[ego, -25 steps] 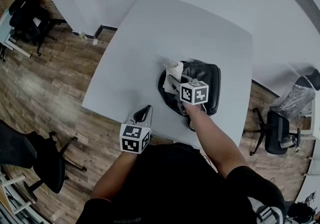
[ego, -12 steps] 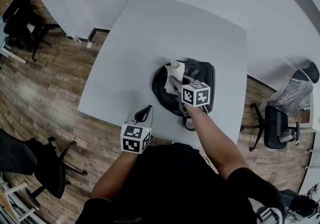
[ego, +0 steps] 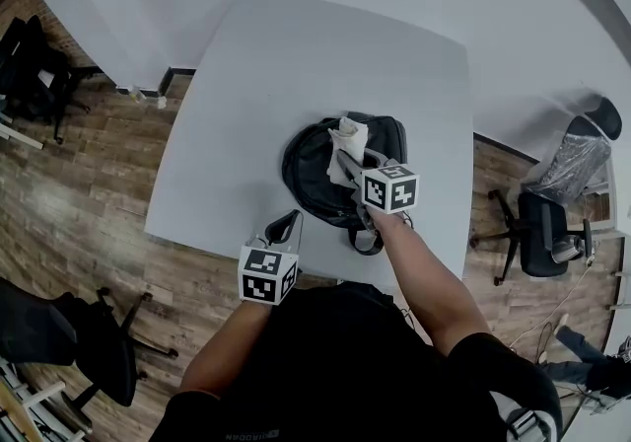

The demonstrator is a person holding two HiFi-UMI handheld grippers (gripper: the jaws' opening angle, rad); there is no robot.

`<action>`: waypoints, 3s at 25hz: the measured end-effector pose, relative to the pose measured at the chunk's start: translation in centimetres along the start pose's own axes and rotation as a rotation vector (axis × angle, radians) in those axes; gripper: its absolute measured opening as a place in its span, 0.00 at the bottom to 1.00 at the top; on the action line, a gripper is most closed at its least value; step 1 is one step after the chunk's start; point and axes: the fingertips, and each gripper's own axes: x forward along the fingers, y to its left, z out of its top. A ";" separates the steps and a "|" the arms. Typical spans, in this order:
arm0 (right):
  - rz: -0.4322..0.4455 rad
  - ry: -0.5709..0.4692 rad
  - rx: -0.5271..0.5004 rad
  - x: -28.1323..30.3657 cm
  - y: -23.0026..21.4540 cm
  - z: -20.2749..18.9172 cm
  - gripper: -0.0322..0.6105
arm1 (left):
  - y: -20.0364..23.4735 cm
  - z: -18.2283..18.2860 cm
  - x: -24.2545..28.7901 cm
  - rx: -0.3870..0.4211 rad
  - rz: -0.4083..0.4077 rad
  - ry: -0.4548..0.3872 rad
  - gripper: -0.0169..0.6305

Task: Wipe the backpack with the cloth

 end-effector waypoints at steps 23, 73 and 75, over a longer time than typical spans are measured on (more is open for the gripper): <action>-0.161 -0.130 0.049 -8.6 -8.1 3.6 0.20 | -1.7 0.1 1.2 0.026 -0.042 0.014 0.04; 0.107 -0.043 0.215 -3.3 3.8 -3.0 0.20 | 0.7 -0.6 -0.6 0.001 0.024 0.014 0.04; 0.152 -0.009 0.225 -2.1 5.9 -4.2 0.20 | 1.1 -0.8 -1.1 -0.002 0.035 0.015 0.04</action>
